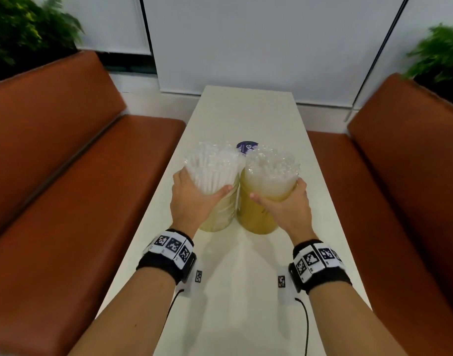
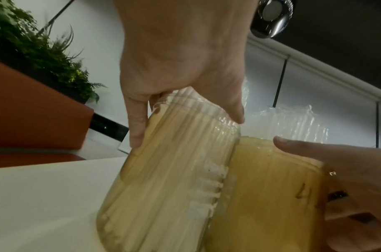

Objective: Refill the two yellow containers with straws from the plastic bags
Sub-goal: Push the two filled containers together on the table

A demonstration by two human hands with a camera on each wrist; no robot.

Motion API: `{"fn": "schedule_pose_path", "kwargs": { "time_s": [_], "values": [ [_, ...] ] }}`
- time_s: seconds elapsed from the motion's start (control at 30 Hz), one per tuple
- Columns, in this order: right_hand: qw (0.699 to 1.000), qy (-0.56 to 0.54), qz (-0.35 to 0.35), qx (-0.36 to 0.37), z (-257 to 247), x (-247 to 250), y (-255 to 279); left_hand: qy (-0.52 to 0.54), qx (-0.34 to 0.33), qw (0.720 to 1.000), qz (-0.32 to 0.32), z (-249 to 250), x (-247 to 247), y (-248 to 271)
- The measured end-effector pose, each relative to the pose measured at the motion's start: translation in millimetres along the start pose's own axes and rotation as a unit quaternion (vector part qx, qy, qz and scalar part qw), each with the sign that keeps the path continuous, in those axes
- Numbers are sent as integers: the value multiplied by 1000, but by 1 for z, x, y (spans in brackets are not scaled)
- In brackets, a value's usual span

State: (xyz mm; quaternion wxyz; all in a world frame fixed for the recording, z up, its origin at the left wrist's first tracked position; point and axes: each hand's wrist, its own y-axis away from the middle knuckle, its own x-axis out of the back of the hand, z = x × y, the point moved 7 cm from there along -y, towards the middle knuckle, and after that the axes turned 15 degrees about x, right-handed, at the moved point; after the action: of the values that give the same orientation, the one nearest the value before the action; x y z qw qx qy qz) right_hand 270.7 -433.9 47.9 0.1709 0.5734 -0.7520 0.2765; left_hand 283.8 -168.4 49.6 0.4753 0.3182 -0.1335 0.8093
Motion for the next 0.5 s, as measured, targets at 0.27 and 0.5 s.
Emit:
{"fn": "schedule_pose_path", "kwargs": {
  "time_s": [0.27, 0.5],
  "values": [
    [999, -18, 32, -6, 12, -13, -75, -3, -11, 1000, -8, 42, -41, -60],
    [1000, -23, 21, -3, 18, -25, -125, -8, -13, 1000, -3, 65, -61, -97]
  ]
}}
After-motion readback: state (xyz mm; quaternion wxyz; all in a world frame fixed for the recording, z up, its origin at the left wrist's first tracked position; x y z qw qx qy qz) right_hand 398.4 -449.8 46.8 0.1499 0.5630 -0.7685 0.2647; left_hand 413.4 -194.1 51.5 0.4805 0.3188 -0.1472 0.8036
